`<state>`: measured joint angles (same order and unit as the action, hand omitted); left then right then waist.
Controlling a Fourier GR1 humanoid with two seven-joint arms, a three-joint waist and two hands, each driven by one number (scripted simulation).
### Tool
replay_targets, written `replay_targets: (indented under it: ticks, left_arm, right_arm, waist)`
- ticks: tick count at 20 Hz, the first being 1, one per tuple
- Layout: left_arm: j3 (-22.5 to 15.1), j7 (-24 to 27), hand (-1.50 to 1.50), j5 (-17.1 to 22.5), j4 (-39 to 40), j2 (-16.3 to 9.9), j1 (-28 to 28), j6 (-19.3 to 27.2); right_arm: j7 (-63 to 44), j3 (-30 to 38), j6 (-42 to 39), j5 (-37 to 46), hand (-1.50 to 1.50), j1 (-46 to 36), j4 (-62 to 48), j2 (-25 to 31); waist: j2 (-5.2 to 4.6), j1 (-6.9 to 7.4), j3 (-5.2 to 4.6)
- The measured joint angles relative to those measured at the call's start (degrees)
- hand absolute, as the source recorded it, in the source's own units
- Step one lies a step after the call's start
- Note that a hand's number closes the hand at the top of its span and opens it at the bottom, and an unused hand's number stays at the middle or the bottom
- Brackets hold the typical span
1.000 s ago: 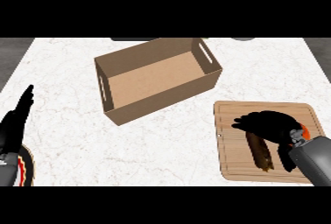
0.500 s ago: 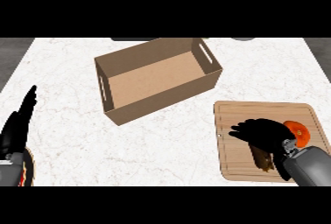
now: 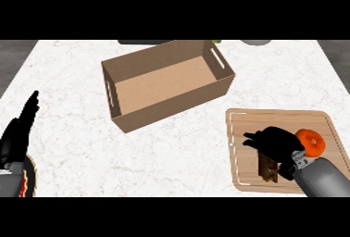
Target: Pick the sweet potato from the cutting board and place it in the cardboard box
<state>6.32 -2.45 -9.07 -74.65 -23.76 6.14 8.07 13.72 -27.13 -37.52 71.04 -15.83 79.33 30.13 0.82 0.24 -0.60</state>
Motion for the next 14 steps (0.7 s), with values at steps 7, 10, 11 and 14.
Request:
replay_targets:
  ticks: [7, 10, 11, 14]
  left_arm:
    - [0.05, -1.89, 0.00, -1.14, -2.47, 0.76, -0.64, -0.22]
    - [0.47, -1.75, 0.00, -1.61, -3.74, 1.14, -1.79, -0.19]
    - [0.75, -1.46, 0.00, -1.68, -3.30, 1.11, -1.43, -0.24]
    - [1.26, -1.20, 0.00, -1.64, -3.08, 0.92, -2.11, -0.28]
  right_arm:
    - [2.86, 0.80, 13.21, 4.12, 1.50, -0.17, -2.40, -1.71]
    - [2.40, 1.47, 15.18, 5.91, 1.50, -0.39, -1.38, -2.59]
    - [2.16, 1.61, 16.22, 6.59, 1.50, -0.85, -1.47, -3.18]
    - [-4.38, 6.88, 18.11, 5.11, 1.50, 0.05, -0.11, -6.61]
  waist:
    - [0.17, 0.15, 0.00]
    - [-0.20, 0.07, 0.25]
    - [-0.34, 0.03, 0.32]
    - [-0.42, -0.75, 0.49]
